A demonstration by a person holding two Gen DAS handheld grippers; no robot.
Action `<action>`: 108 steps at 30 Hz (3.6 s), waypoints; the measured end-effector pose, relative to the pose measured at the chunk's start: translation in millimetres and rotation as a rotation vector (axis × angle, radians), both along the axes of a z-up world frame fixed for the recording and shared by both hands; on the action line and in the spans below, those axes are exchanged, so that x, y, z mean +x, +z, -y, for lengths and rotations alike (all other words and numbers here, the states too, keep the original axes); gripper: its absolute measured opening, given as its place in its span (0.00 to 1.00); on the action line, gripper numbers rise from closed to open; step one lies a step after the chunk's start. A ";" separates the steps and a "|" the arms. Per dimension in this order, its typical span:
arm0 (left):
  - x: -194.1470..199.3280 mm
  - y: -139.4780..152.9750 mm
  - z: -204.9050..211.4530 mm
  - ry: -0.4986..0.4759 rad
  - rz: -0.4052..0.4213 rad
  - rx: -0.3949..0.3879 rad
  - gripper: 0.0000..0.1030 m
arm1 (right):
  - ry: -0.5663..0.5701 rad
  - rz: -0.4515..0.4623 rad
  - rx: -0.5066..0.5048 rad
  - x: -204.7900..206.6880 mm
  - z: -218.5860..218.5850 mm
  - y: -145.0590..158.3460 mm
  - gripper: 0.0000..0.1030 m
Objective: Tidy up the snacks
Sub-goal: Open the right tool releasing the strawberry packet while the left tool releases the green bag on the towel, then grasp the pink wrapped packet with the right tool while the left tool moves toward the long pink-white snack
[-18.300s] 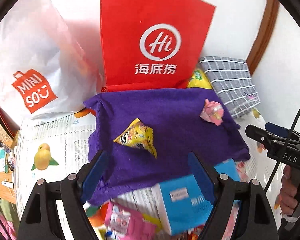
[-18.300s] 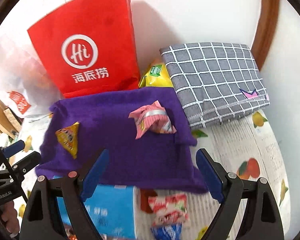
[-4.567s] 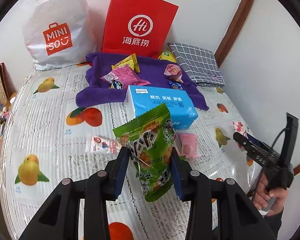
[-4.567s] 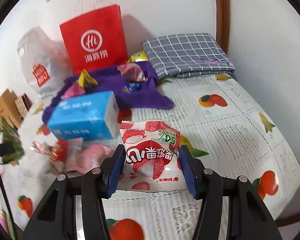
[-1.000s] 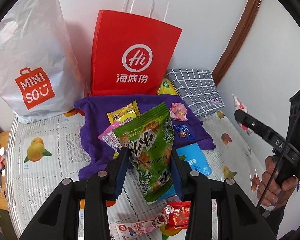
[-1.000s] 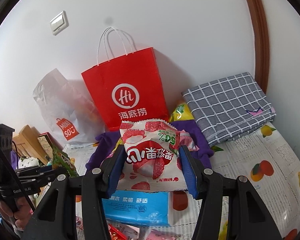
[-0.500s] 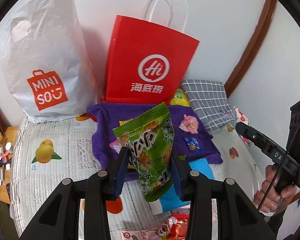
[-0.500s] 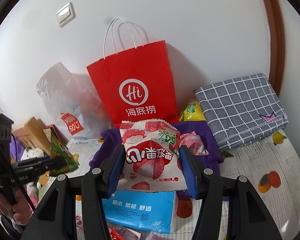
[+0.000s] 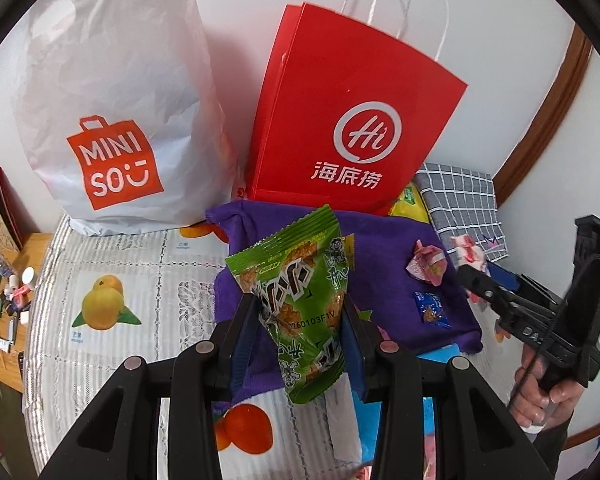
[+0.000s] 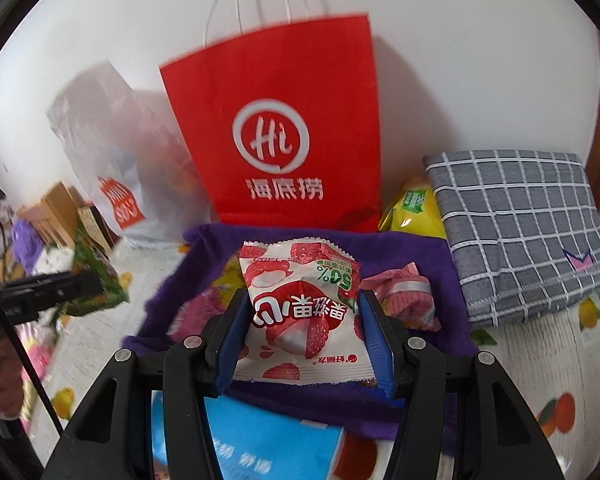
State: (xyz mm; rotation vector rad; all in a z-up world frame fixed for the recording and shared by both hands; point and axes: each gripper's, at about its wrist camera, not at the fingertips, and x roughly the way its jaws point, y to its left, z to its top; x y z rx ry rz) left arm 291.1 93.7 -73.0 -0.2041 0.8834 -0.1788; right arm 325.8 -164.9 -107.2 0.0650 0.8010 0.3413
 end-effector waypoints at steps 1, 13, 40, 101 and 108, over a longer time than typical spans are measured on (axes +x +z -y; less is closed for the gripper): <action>4.6 -3.4 0.4 -0.001 -0.006 -0.005 0.37 | 0.006 -0.003 -0.011 3.5 -1.2 -3.1 0.53; 52.0 -34.5 21.9 -0.019 -0.067 0.023 0.37 | 0.057 -0.097 -0.050 31.4 -5.4 -49.5 0.53; 109.2 -74.3 42.1 -0.082 -0.195 -0.025 0.55 | 0.042 -0.036 -0.018 -12.7 15.6 -16.1 0.65; -168.5 -89.0 21.2 -0.003 -0.159 -0.028 0.67 | -0.205 -0.065 -0.206 -196.2 45.3 -96.6 0.46; -158.5 -106.5 40.2 0.040 -0.171 -0.090 0.66 | -0.216 -0.048 -0.175 -195.4 59.1 -98.2 0.46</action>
